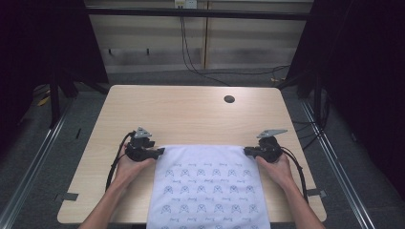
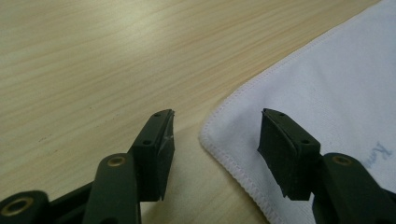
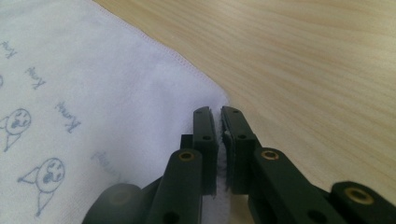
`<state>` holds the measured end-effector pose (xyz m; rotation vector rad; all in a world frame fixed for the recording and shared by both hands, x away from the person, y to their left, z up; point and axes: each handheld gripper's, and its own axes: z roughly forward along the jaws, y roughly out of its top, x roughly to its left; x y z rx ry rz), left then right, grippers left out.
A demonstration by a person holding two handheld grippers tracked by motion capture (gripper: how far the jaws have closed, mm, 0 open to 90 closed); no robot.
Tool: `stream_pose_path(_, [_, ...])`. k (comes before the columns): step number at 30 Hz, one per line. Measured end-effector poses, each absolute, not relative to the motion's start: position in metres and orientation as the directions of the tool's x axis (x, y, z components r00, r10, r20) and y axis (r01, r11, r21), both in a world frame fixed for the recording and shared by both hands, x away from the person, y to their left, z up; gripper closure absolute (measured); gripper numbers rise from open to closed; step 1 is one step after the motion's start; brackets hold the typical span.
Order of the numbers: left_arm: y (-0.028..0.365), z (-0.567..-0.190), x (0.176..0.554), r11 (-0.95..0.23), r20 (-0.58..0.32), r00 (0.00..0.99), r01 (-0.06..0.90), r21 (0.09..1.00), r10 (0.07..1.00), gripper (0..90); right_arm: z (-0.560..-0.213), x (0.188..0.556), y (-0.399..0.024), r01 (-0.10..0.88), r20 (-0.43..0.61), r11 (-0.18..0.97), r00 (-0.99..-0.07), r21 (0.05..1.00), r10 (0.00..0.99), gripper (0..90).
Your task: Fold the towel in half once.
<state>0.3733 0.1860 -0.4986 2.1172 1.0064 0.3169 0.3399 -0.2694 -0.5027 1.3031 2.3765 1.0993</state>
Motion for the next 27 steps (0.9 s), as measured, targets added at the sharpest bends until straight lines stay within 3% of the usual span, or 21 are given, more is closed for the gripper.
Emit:
stream_pose_path(7, [0.183,-0.502,0.376,-0.44,-0.095,0.692,0.553,0.708,0.716,45.3,-0.504,0.34,-0.27,0.64,0.161,0.323,-0.579,0.697,0.799,84.9])
stream_pose_path(10, [0.18,-0.503,0.371,-0.461,-0.092,0.728,0.521,0.718,0.679,59.5,-0.504,0.341,-0.27,0.648,0.173,0.31,-0.571,0.696,0.803,84.8])
stream_pose_path(13, [0.178,-0.503,0.369,-0.472,-0.1,0.747,0.512,0.717,0.658,63.7,-0.504,0.34,-0.271,0.654,0.201,0.289,-0.568,0.7,0.798,84.7])
stream_pose_path(14, [0.177,-0.502,0.369,-0.475,-0.108,0.749,0.516,0.713,0.653,68.3,-0.504,0.34,-0.271,0.654,0.205,0.287,-0.569,0.7,0.796,84.7])
stream_pose_path(15, [0.175,-0.503,0.369,-0.471,-0.118,0.755,0.515,0.717,0.645,78.6,-0.502,0.339,-0.271,0.655,0.212,0.283,-0.57,0.701,0.794,84.8])
stream_pose_path(18, [0.173,-0.503,0.368,-0.475,-0.132,0.762,0.519,0.711,0.634,86.7,-0.5,0.339,-0.272,0.652,0.223,0.277,-0.576,0.706,0.786,84.9])
stream_pose_path(27, [0.19,-0.483,0.361,-0.378,-0.2,0.745,0.527,0.761,0.637,87.3,-0.48,0.333,-0.277,0.623,0.242,0.253,-0.598,0.74,0.764,85.1])
